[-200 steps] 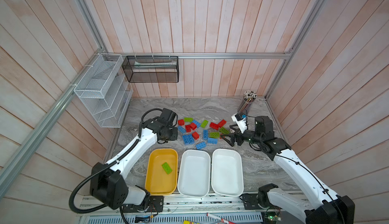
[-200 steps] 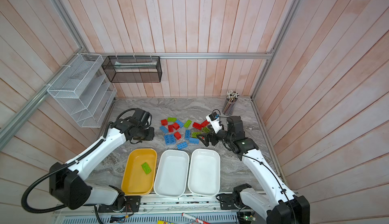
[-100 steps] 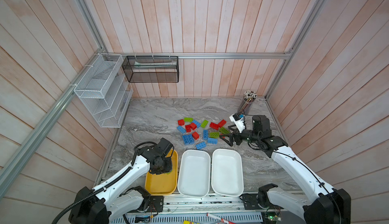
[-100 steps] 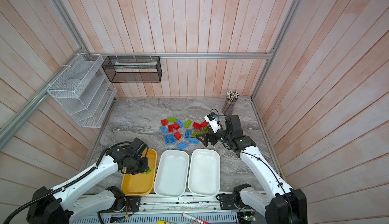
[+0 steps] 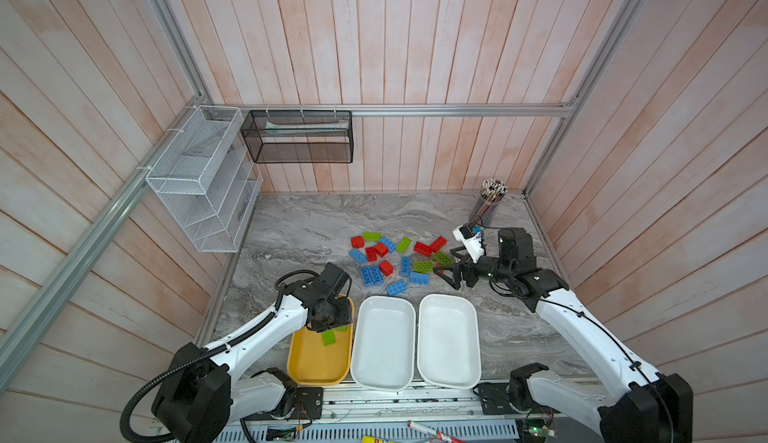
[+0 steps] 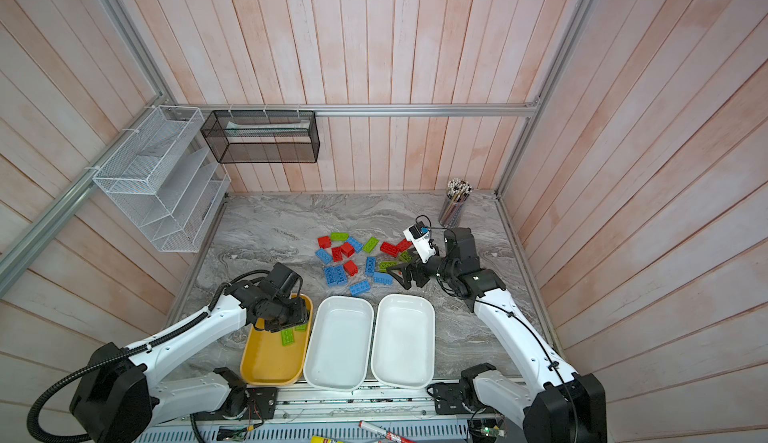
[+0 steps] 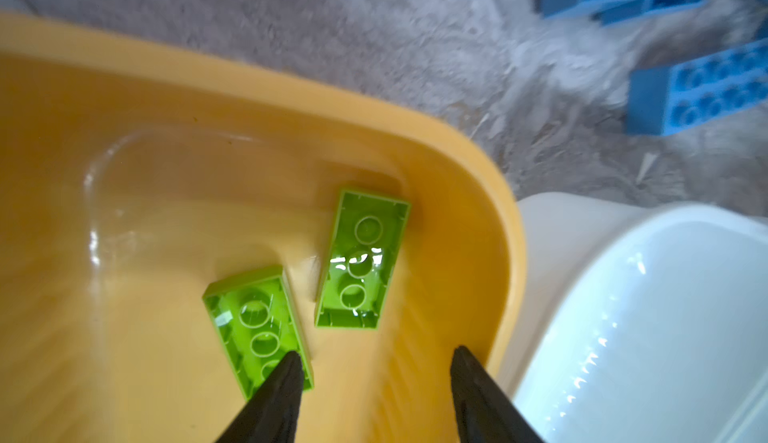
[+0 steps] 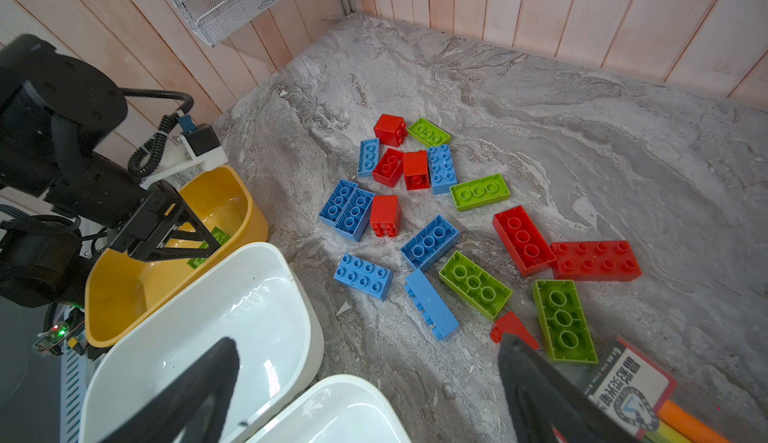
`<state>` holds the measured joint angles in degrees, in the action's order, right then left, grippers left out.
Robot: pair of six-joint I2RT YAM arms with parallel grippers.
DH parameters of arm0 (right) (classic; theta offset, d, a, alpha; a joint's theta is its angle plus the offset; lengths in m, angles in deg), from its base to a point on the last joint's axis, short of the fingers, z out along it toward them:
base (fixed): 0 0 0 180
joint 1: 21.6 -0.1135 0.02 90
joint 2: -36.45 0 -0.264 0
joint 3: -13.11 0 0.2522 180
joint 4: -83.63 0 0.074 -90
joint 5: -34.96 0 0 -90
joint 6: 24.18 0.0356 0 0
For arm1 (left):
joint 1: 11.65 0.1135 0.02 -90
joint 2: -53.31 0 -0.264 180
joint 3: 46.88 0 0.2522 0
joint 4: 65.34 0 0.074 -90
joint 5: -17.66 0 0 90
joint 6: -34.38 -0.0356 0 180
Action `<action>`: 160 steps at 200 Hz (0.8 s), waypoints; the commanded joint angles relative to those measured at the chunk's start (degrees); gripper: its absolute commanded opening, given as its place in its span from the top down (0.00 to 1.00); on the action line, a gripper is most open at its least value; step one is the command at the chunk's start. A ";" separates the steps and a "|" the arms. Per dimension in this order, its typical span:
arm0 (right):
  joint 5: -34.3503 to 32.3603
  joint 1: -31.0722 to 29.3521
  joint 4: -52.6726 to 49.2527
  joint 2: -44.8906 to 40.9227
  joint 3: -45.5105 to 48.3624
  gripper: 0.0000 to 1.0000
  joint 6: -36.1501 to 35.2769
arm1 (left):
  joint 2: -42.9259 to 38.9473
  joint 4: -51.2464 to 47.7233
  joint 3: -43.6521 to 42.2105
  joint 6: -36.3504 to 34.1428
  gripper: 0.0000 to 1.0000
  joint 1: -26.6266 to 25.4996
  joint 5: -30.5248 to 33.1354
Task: Sort the legos into containers by color
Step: 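Carry the second lime-green brick into the yellow tub and release, then return the left gripper to the pile and grasp a red brick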
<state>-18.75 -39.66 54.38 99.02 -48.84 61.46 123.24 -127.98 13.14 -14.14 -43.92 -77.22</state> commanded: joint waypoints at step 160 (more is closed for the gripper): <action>-1.13 0.47 -0.75 -2.35 -0.60 0.02 -0.09 | 44.54 12.46 45.64 -57.32 0.28 13.53 -3.79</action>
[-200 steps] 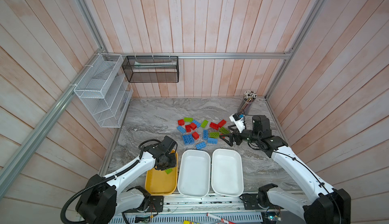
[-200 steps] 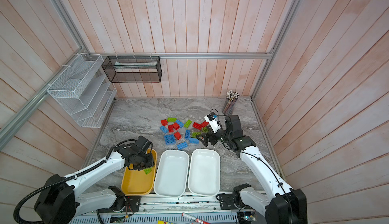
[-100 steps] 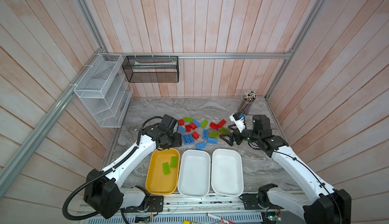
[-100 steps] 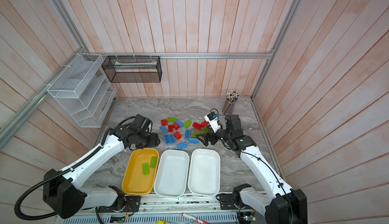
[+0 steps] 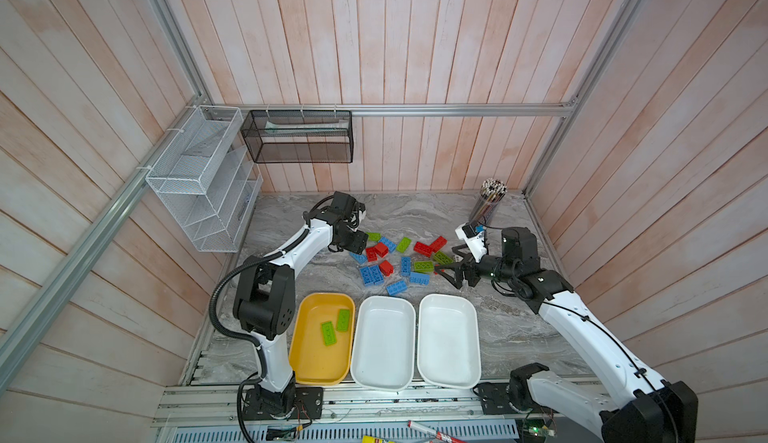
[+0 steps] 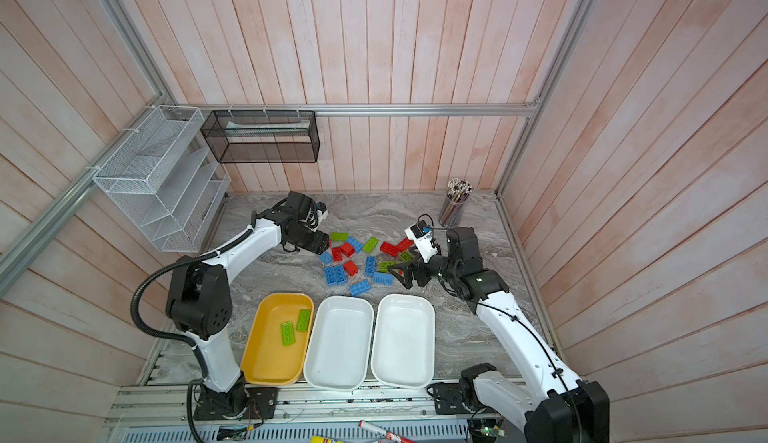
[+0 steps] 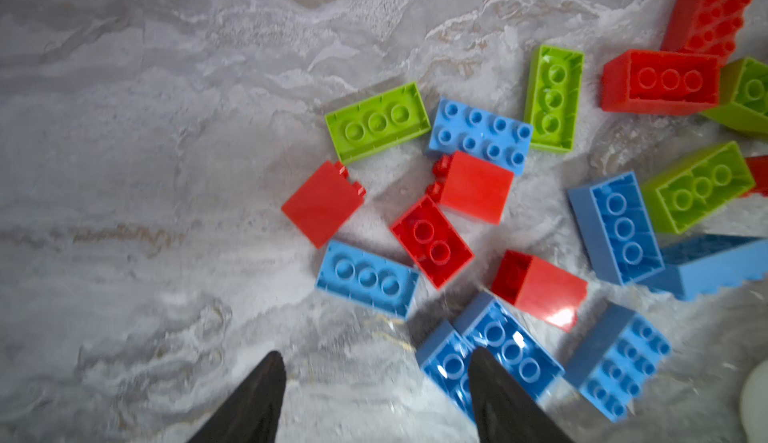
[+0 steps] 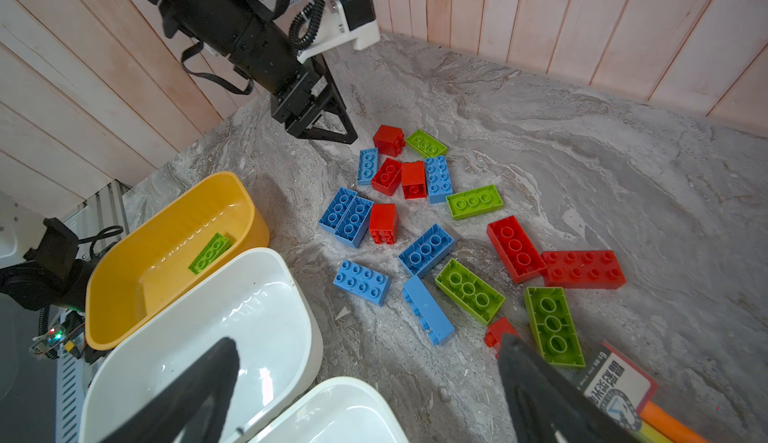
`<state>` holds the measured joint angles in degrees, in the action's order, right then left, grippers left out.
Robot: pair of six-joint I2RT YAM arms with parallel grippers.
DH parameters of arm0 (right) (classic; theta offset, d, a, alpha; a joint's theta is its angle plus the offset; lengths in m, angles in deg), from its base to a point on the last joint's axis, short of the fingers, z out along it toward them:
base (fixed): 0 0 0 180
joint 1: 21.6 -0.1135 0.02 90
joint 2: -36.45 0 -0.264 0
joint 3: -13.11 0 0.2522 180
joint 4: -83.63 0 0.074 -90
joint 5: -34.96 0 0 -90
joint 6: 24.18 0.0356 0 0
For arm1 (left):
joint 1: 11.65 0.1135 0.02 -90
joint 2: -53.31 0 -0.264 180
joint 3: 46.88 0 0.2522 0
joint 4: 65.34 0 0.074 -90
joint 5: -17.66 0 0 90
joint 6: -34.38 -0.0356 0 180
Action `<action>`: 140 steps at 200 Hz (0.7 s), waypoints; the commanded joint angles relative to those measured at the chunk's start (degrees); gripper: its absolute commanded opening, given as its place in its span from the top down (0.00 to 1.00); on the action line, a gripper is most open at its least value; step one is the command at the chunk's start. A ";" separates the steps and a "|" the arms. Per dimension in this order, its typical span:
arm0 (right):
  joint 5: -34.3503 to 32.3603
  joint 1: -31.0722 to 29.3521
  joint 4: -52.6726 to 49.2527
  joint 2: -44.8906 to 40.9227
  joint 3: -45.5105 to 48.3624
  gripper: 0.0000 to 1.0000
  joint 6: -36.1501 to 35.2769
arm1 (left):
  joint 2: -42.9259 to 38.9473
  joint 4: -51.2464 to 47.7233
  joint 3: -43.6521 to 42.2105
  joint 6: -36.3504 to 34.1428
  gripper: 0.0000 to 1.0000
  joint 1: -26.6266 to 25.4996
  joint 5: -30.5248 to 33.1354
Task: Sort the legos into containers by color
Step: 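Return the left gripper to the pile and grasp a red brick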
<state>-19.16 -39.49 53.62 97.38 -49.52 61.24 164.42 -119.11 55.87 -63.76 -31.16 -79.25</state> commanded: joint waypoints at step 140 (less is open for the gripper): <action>-2.78 0.75 -1.84 -1.36 0.70 0.02 0.00 | 18.23 3.10 13.17 -16.58 0.41 4.04 -0.01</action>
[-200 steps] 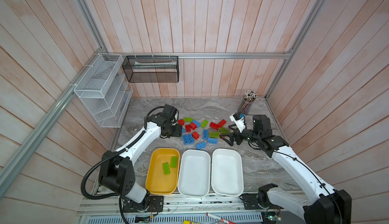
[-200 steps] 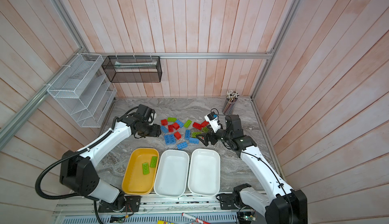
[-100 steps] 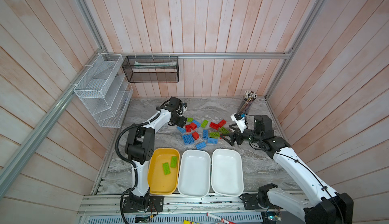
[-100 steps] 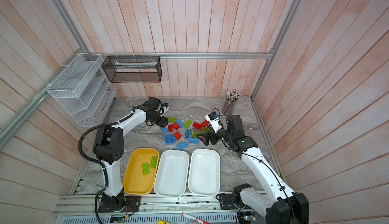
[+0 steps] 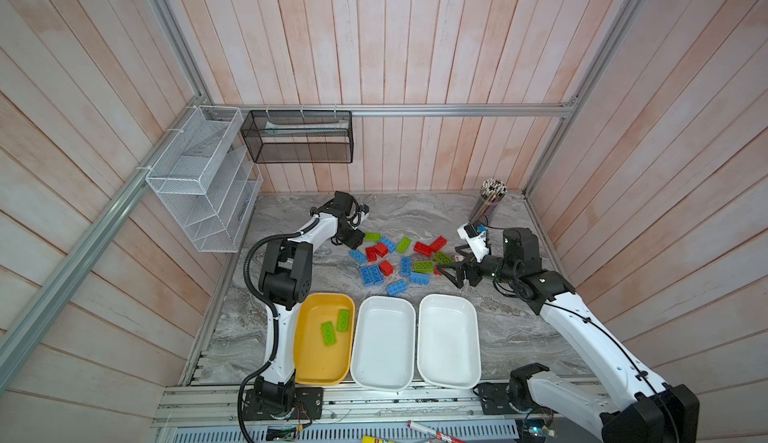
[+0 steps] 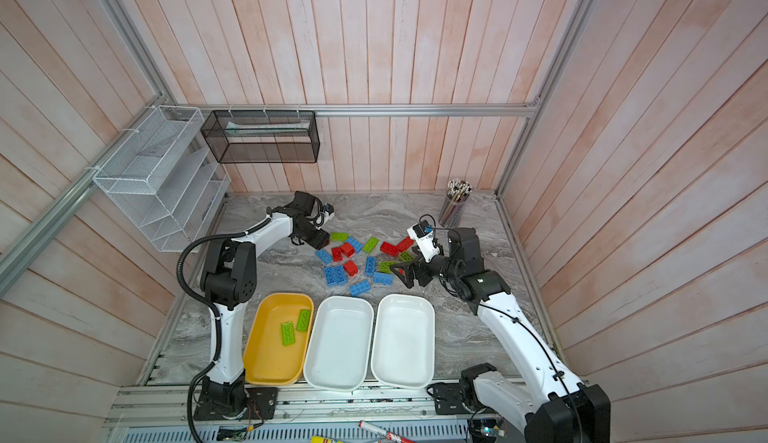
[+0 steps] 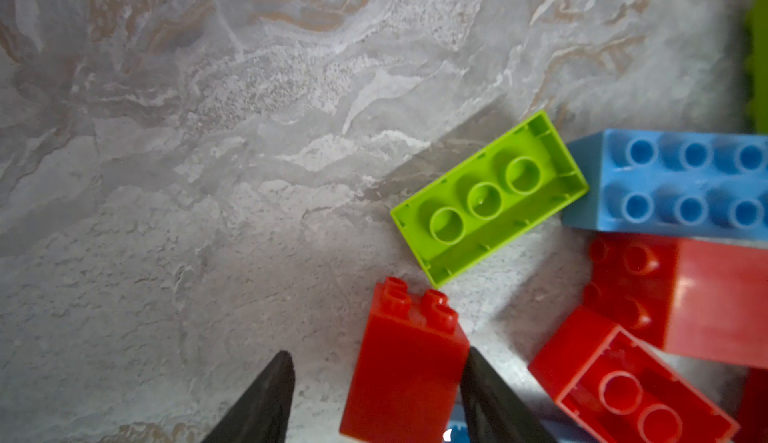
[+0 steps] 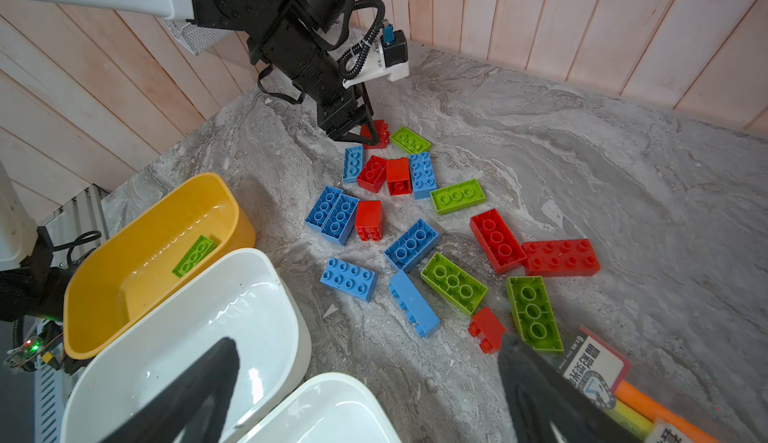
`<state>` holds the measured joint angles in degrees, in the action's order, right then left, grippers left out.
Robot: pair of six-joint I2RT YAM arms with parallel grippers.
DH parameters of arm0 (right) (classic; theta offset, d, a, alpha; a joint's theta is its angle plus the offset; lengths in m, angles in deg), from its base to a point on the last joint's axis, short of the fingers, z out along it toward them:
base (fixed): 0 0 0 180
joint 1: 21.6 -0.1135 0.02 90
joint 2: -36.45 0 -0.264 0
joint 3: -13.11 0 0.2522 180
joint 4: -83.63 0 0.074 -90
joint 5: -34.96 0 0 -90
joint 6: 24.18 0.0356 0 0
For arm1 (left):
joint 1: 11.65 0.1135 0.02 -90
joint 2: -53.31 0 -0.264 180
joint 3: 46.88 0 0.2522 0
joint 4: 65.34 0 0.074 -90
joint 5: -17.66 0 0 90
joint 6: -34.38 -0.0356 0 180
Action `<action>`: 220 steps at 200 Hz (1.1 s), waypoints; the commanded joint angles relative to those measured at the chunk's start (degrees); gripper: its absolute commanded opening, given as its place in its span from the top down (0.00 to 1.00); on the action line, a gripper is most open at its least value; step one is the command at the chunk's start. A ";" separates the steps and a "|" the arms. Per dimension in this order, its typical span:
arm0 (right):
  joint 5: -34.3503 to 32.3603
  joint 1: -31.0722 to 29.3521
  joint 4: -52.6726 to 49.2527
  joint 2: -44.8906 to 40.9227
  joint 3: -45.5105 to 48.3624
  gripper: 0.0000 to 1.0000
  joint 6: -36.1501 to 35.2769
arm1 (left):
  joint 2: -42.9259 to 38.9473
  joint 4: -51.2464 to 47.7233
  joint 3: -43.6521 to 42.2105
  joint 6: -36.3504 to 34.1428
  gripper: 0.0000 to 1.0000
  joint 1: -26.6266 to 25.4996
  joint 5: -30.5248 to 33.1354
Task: Sort the legos into containers by color
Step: 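Return the left gripper to the pile and grasp a red brick, then carry the red brick into the middle white tub and release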
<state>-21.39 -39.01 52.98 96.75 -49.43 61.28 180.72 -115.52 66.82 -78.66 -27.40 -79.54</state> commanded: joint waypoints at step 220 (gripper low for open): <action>1.65 0.61 2.74 0.22 1.14 0.02 0.73 | -33.15 -12.45 -14.45 26.18 0.73 -8.81 -4.11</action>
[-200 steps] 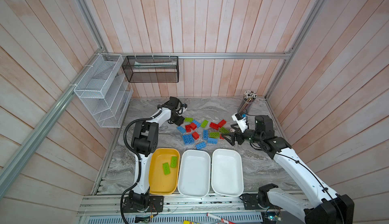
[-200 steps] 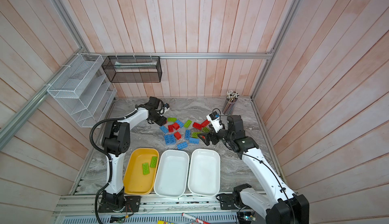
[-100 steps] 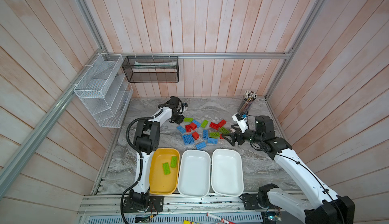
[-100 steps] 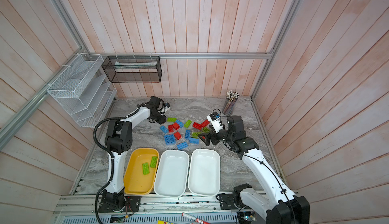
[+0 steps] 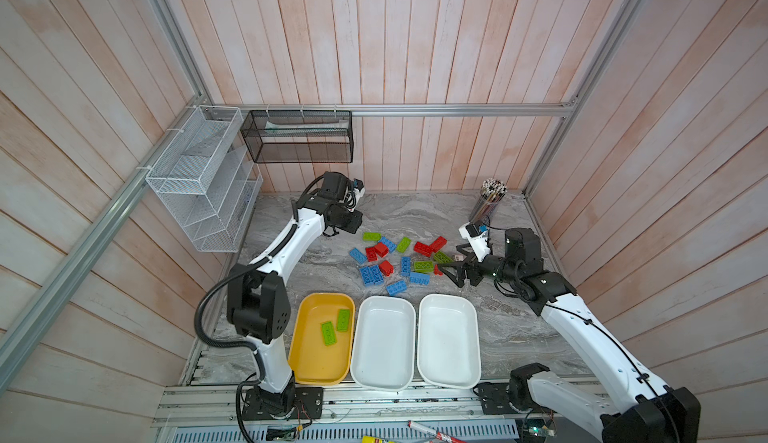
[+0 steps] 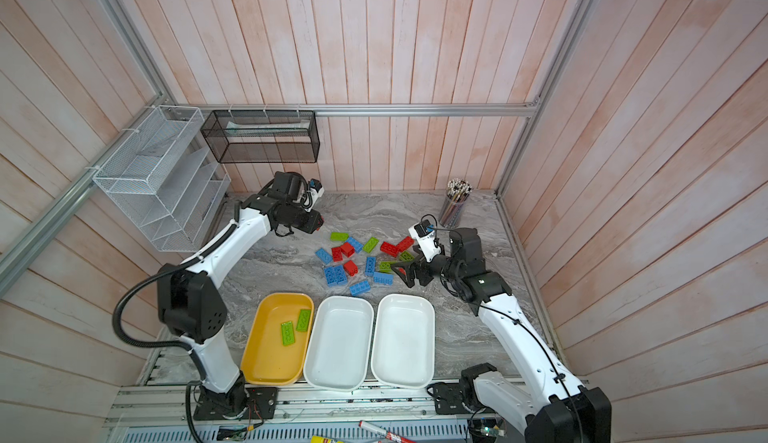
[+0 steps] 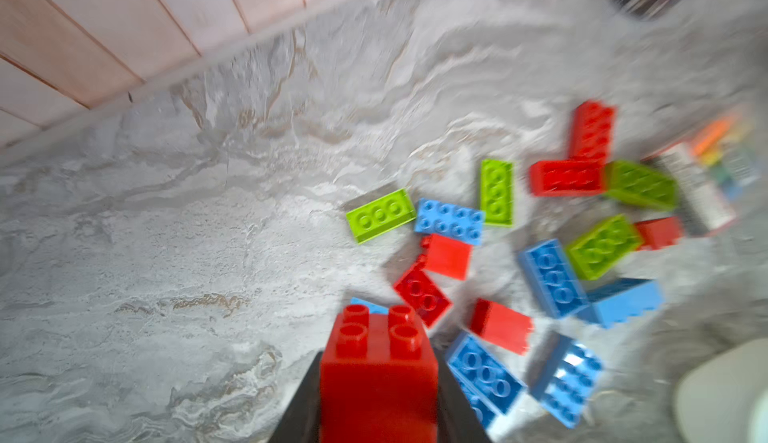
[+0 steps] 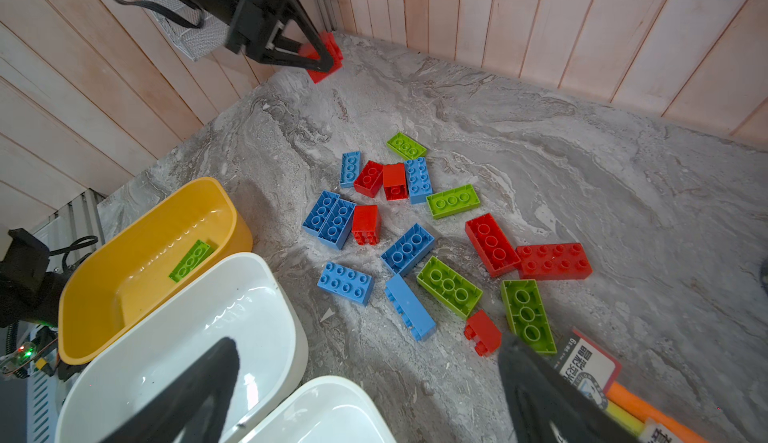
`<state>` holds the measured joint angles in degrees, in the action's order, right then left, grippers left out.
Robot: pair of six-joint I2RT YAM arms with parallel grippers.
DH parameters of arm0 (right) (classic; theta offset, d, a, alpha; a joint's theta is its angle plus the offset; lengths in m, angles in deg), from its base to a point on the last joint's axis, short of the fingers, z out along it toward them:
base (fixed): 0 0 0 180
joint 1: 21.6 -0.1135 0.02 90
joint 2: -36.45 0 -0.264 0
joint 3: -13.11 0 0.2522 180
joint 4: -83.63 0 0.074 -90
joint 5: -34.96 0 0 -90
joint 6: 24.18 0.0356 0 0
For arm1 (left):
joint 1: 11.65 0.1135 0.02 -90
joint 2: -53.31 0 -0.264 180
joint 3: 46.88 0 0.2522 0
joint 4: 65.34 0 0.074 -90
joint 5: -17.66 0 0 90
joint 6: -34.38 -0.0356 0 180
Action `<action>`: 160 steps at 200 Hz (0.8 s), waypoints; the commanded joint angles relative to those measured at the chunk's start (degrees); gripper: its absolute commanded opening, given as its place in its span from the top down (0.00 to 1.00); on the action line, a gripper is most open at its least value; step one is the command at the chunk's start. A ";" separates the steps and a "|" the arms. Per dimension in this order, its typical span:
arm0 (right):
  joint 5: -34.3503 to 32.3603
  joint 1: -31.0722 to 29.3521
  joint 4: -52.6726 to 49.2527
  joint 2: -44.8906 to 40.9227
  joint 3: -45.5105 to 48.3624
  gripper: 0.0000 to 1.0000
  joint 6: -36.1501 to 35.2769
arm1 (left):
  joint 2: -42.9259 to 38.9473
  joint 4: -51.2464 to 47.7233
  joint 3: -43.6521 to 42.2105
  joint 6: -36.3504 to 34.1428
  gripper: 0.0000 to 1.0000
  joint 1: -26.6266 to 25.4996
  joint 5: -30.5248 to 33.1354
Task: Sort the legos into containers by color
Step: 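Carry the red brick into the middle white tub and release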
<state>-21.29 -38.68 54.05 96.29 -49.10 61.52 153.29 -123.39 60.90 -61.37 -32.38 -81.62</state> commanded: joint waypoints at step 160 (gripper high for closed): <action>1.67 1.09 -1.75 -0.80 -0.23 0.02 -1.46 | -14.77 4.48 -35.91 37.08 0.47 -29.54 1.38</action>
<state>-20.02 -37.91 54.54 96.97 -49.08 61.06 138.41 -116.88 21.01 -25.51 -62.15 -82.12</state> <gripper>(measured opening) 0.980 0.478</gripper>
